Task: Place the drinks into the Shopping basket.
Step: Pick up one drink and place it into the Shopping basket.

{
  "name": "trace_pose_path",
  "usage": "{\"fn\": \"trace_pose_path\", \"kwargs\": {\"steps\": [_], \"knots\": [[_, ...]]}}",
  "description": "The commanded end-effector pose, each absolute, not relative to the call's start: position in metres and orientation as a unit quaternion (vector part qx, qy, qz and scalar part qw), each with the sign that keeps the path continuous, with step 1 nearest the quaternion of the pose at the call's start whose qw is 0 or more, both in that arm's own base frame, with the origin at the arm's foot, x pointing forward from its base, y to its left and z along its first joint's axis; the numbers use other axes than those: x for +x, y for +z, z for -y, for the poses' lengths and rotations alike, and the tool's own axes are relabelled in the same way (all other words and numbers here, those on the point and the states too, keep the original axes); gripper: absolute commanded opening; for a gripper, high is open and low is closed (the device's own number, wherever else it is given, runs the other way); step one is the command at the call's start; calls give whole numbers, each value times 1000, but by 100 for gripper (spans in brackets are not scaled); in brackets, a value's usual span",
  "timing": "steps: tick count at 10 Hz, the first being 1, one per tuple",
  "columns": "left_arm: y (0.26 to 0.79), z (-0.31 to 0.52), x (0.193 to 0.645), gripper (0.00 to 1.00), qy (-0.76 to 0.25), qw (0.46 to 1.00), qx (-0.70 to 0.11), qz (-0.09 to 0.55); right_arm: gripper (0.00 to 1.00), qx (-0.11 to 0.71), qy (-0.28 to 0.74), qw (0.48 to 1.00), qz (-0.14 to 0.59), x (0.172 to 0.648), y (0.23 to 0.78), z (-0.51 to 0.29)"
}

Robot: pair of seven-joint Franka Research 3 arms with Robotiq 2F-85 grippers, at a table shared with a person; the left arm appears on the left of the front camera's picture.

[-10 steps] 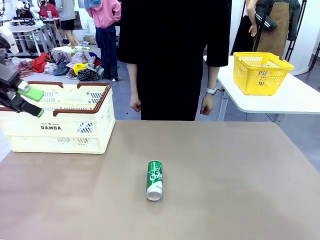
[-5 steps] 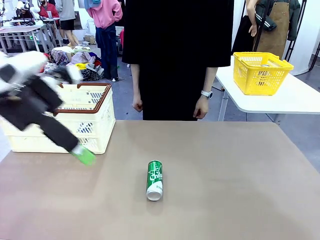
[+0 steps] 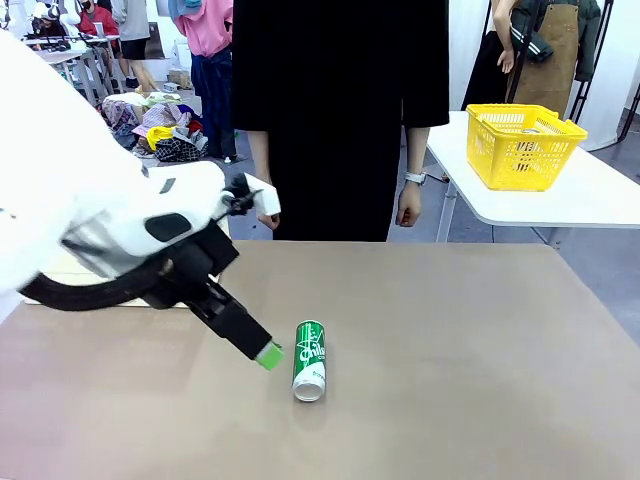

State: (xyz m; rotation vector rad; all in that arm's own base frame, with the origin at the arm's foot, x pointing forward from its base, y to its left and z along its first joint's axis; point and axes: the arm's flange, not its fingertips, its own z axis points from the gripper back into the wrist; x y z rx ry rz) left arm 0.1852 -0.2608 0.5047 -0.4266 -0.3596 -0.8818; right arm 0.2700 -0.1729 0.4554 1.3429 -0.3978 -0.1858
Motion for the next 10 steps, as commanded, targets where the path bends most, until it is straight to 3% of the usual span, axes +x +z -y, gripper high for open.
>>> {"fn": "trace_pose_path", "kwargs": {"steps": [1, 4, 7, 10], "knots": [[514, 244, 189, 100, -429, 863, -215, 156, 100, 623, -81, 754, 192, 272, 458, 173], [510, 246, 190, 100, -420, 867, -216, 159, 100, 623, -81, 754, 192, 272, 458, 173], [476, 324, 267, 100, -382, 899, -179, 118, 100, 623, -81, 754, 192, 272, 458, 173], [420, 365, 308, 100, -330, 927, -141, 104, 100, 623, -81, 754, 192, 272, 458, 173]]}}
